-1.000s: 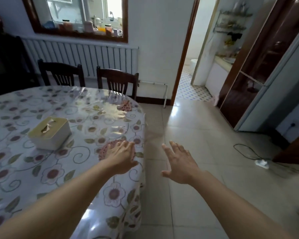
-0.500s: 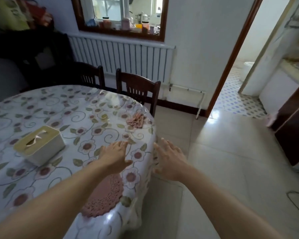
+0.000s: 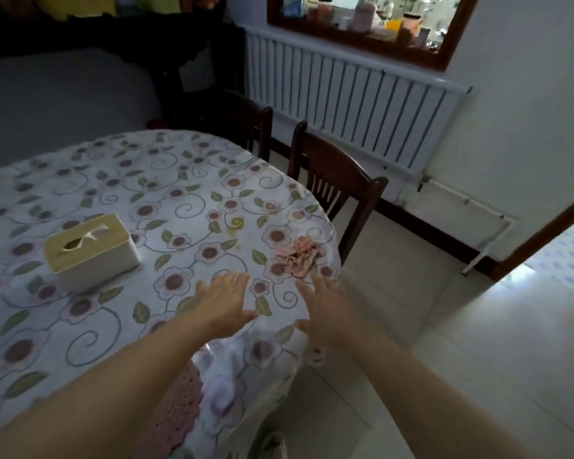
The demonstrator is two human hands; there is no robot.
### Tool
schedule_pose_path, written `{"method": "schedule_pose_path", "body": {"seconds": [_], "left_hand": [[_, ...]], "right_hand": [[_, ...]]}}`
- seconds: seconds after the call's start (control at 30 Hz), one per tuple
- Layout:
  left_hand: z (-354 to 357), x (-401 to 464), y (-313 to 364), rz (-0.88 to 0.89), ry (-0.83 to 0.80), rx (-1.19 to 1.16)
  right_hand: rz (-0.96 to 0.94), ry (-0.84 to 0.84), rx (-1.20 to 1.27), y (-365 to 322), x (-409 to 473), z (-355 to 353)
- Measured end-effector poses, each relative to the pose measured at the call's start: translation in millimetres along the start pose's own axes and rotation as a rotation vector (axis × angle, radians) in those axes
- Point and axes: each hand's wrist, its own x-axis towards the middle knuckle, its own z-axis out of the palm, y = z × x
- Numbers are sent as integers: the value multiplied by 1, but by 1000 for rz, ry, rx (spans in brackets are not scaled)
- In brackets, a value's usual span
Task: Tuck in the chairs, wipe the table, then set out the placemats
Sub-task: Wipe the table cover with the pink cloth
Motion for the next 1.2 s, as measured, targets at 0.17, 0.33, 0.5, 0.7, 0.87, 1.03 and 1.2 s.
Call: {"method": "schedule_pose_path", "body": {"seconds": [0.17, 0.33, 0.5, 0.7, 0.87, 1.03, 1.2], "left_hand": [[4, 62, 4, -69, -63, -47], [9, 102, 8, -96, -61, -84], [26, 138, 11, -196, -51, -144], [44, 163, 29, -331, -82, -221], [44, 177, 49, -365, -64, -265], [5, 200, 64, -429, 146, -496], [-20, 206, 32, -512, 159, -569]], "right_hand": [[-33, -64, 0, 31, 67, 2], [-55, -120, -75, 52, 127, 10], [-103, -48, -64, 73, 180, 28], [-176, 134, -106, 100, 232, 43], [-298, 57, 25, 101, 246, 22], [-437, -24, 524, 80, 255, -26], [-442, -92, 429, 62, 277, -47]]}}
